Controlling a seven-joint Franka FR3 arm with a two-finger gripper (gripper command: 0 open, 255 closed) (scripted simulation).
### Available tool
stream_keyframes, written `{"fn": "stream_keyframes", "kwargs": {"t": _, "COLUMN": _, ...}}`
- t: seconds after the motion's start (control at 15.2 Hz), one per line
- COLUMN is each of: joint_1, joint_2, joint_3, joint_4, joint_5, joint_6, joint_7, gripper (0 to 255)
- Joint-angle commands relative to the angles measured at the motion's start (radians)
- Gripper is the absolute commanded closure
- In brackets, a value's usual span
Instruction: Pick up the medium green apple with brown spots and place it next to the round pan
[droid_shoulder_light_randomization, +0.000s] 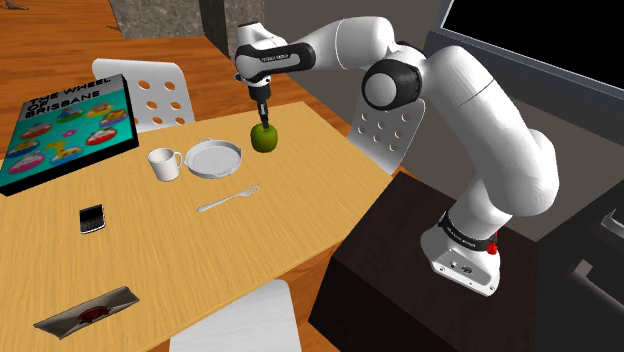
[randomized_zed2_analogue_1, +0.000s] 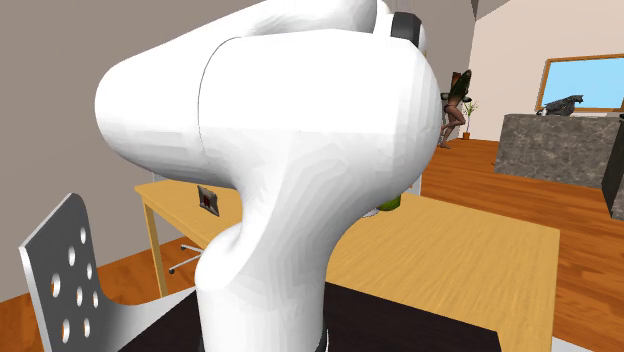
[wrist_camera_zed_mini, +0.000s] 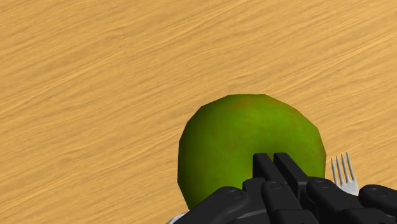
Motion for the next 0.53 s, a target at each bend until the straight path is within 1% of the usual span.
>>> {"fn": "stream_keyframes", "kwargs": {"t": 0.0, "joint_1": 0.0, "joint_2": 0.019, "joint_3": 0.0, "joint_4": 0.006, "joint_5": 0.0, "joint_6": 0.013, "joint_7": 0.001, "gripper": 255}}
{"fn": "stream_keyframes", "kwargs": {"t": 0.46, "joint_1": 0.0, "joint_2": 0.072, "joint_3": 0.0, "joint_4": 0.008, "joint_5": 0.0, "joint_6": 0.065, "joint_7": 0.005, "gripper": 255}}
